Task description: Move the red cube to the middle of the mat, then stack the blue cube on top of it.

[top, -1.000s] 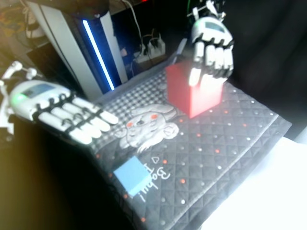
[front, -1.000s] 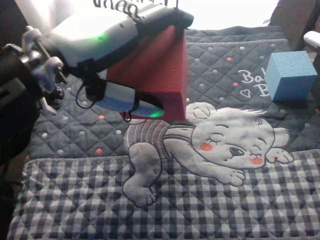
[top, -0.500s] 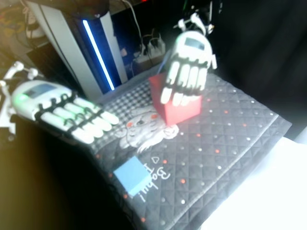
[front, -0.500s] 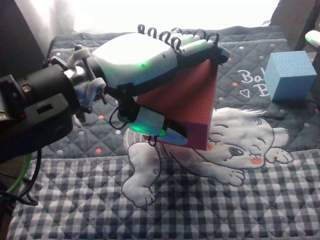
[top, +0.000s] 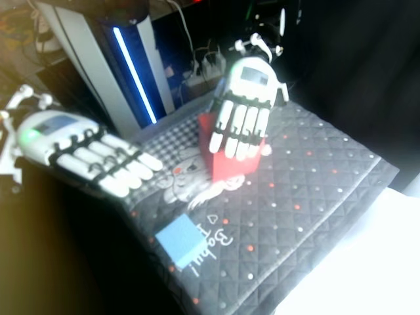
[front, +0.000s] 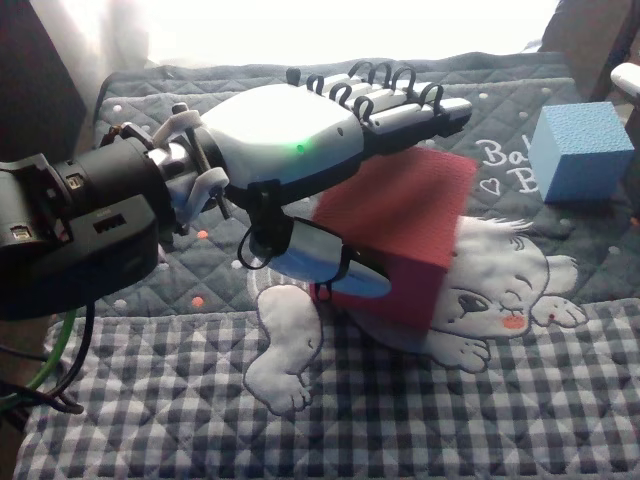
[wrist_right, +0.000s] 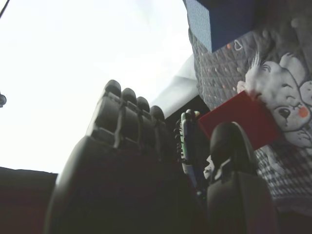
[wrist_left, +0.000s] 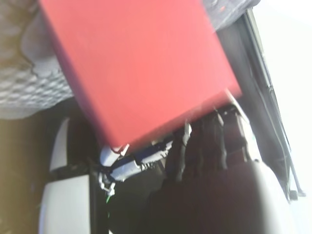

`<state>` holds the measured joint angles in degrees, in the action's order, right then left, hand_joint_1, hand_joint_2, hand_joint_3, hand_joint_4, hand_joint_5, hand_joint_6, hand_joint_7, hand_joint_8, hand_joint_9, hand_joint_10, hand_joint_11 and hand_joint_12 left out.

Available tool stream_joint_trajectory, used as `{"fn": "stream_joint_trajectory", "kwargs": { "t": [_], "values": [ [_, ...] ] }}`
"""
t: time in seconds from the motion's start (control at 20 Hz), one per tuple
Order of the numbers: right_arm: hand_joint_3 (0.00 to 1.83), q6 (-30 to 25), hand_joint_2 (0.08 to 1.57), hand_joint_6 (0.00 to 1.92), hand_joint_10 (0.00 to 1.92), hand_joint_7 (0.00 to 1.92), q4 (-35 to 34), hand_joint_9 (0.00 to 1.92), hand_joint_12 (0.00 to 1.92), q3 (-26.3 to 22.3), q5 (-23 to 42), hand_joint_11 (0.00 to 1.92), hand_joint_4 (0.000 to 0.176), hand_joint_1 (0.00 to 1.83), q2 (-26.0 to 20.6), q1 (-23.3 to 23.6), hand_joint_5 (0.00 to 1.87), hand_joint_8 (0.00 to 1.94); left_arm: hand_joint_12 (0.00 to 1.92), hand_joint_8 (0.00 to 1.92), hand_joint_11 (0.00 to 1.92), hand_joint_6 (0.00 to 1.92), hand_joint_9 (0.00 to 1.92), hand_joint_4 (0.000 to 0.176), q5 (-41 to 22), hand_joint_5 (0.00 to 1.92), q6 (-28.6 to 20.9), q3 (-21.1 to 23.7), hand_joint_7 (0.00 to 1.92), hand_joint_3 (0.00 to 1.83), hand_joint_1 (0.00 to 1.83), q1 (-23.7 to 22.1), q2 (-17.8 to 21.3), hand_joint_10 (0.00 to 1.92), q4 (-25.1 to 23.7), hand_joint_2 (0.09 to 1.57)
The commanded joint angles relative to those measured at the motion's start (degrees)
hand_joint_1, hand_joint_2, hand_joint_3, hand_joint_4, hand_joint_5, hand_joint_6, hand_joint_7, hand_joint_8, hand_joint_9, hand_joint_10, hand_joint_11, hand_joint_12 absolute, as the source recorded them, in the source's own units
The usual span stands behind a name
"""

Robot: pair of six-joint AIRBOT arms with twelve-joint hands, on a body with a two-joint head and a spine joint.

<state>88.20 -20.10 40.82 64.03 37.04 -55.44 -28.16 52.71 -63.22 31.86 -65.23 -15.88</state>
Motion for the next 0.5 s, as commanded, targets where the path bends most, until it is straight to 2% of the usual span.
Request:
{"fn": "stream_joint_trajectory", "kwargs": {
  "t": [0.0,0.1,0.2,0.25,0.35,0.4,0.45],
  "values": [
    [0.0,0.31,1.35,0.0,0.0,0.0,0.51,0.0,0.0,0.22,7.27,0.0,0.0,0.43,-0.24,0.18,0.0,0.0,0.35,0.0,0.0,0.0,0.0,0.098,-5.82,0.0,-0.15,-0.12,0.0,0.0,0.78,-0.41,-0.22,0.0,0.47,0.9],
    [0.0,0.31,1.36,0.0,0.0,0.0,0.51,0.0,0.0,0.22,7.27,0.0,0.0,0.43,-0.25,0.18,0.0,0.0,0.04,0.0,0.0,0.0,0.0,0.131,-5.69,0.0,-0.15,-0.16,0.0,0.0,0.74,-0.4,-0.25,0.0,0.47,0.86],
    [0.0,0.31,1.35,0.0,0.0,0.0,0.51,0.0,0.0,0.22,7.27,0.0,0.0,0.44,-0.25,0.18,0.0,0.0,0.0,0.0,0.0,0.0,0.0,0.147,-5.62,0.0,-0.15,-0.18,0.0,0.0,0.7,-0.39,-0.26,0.0,0.47,0.82],
    [0.0,0.31,1.35,0.0,0.0,0.0,0.51,0.0,0.0,0.22,7.27,0.0,0.0,0.45,-0.25,0.17,0.0,0.0,0.0,0.0,0.0,0.0,0.0,0.15,-5.58,0.0,-0.15,-0.19,0.0,0.0,0.66,-0.38,-0.27,0.0,0.47,0.83],
    [0.0,0.31,1.35,0.0,0.0,0.0,0.51,0.0,0.0,0.22,7.28,0.0,0.0,0.46,-0.25,0.17,0.0,0.0,0.0,0.0,0.0,0.0,0.0,0.138,-5.27,0.0,-0.14,-0.23,0.0,0.0,0.58,-0.3,-0.22,0.0,0.44,0.85],
    [0.0,0.31,1.35,0.0,0.0,0.0,0.51,0.0,0.0,0.22,7.28,0.0,0.012,0.45,-0.25,0.17,0.0,0.0,0.0,0.0,0.0,0.0,0.0,0.139,-5.28,0.0,-0.14,-0.22,0.0,0.0,0.58,-0.28,-0.2,0.0,0.44,0.86],
    [0.0,0.31,1.35,0.0,0.0,0.0,0.51,0.0,0.0,0.22,7.29,0.0,0.037,0.46,-0.25,0.16,0.0,0.0,0.0,0.0,0.0,0.0,0.0,0.145,-5.3,0.0,-0.14,-0.22,0.0,0.01,0.58,-0.23,-0.15,0.0,0.44,0.87]
  ]
}}
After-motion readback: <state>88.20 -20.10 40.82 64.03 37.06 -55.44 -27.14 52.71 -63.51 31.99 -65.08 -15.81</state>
